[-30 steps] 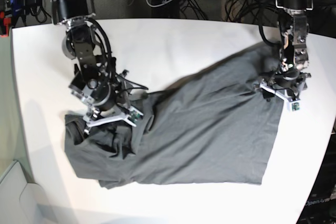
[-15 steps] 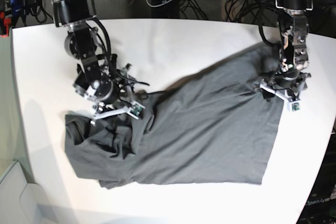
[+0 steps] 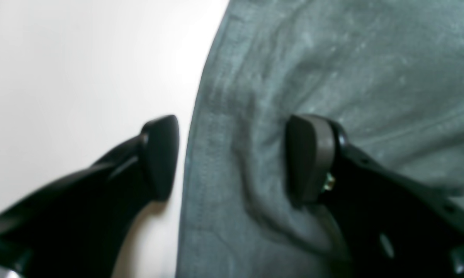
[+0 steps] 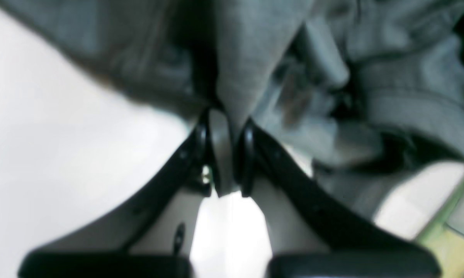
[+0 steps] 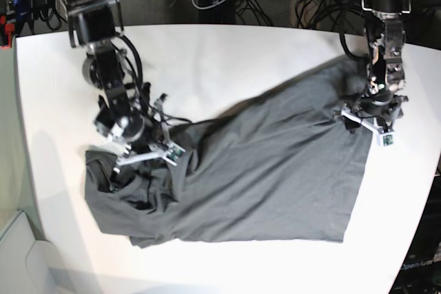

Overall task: Layout the t-shirt on the table in an organized manner, then fold the t-shirt properly
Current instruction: 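Drag the grasped t-shirt edge with the right gripper away from the robot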

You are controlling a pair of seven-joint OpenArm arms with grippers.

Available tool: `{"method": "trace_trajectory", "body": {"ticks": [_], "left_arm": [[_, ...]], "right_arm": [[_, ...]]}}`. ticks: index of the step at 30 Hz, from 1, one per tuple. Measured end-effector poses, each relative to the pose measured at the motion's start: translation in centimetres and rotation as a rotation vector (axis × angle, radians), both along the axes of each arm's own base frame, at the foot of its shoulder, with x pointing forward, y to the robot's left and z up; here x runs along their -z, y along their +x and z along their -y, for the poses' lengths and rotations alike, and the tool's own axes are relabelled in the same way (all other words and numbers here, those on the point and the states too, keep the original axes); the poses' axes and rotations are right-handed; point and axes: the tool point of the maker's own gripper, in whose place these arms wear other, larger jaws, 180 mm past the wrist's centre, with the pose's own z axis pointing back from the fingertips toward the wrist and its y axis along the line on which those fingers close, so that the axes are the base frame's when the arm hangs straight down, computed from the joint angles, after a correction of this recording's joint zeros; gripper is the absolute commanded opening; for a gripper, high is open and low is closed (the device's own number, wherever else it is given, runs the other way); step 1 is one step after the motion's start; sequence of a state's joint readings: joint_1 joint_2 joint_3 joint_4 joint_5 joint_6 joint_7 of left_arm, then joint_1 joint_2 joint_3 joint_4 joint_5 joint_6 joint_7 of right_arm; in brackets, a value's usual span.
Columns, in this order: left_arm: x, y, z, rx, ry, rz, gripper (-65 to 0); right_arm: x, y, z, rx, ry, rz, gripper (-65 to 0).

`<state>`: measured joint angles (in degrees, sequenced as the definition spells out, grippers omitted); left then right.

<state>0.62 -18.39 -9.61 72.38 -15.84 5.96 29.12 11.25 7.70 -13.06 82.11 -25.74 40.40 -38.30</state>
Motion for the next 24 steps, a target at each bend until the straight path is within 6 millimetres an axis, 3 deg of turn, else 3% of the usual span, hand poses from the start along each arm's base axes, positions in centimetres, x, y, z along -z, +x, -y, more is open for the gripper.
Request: {"method": "trace_trajectory", "body": {"ticks": [6, 14, 20, 24], "left_arm": [[-0.1, 0.1, 0.0, 0.000, 0.000, 0.000, -22.7], [-0.2, 0.2, 0.2, 0.007, 0.003, 0.001, -22.7], [-0.3, 0.4, 0.2, 0.007, 0.003, 0.001, -22.6], [-0.3, 0.4, 0.2, 0.008, 0.005, 0.000, -22.6]], "right_arm": [[-4.9, -2.1, 0.2, 0.015, -0.046, 0.120, -65.0], [-5.8, -8.5, 0.0, 0.029, -0.078, 0.090, -65.0], [-2.0, -14.8, -2.6, -0.058, -0.084, -0.079, -65.0], [-0.6, -18.1, -4.5, -0.122, -0.062, -0.151, -65.0]]}}
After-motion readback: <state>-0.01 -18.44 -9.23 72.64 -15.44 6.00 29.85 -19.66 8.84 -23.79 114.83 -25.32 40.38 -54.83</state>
